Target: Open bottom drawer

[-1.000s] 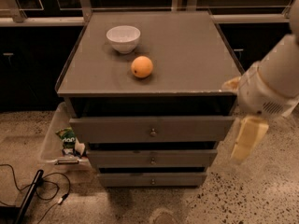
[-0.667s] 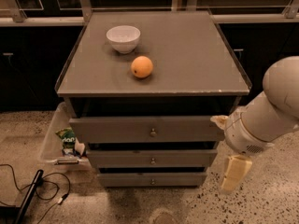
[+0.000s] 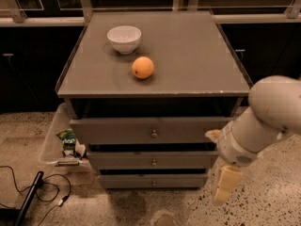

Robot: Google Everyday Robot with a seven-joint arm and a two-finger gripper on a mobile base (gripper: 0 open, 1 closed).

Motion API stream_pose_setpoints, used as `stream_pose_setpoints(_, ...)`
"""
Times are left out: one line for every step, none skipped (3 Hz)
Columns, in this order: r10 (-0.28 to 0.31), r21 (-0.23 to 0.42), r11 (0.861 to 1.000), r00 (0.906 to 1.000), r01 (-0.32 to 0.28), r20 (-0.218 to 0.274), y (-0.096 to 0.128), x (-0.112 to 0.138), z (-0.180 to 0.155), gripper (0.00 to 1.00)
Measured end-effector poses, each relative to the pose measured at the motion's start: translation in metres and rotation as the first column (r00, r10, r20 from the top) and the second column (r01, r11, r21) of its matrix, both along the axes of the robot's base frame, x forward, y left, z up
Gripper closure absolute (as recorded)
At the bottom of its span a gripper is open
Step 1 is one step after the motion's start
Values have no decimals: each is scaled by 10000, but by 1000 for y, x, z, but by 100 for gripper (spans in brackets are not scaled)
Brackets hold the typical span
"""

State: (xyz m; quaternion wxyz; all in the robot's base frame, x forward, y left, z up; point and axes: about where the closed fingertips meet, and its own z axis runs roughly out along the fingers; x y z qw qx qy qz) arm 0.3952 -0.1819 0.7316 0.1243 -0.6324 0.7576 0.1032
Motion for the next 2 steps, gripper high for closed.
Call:
stream_pose_setpoints(-157,568,9981,9931,224,-1165,3,-5,-81,0)
stream_pose_setpoints(4,987,9950,9914,127,-1311,3,-5,-147,0)
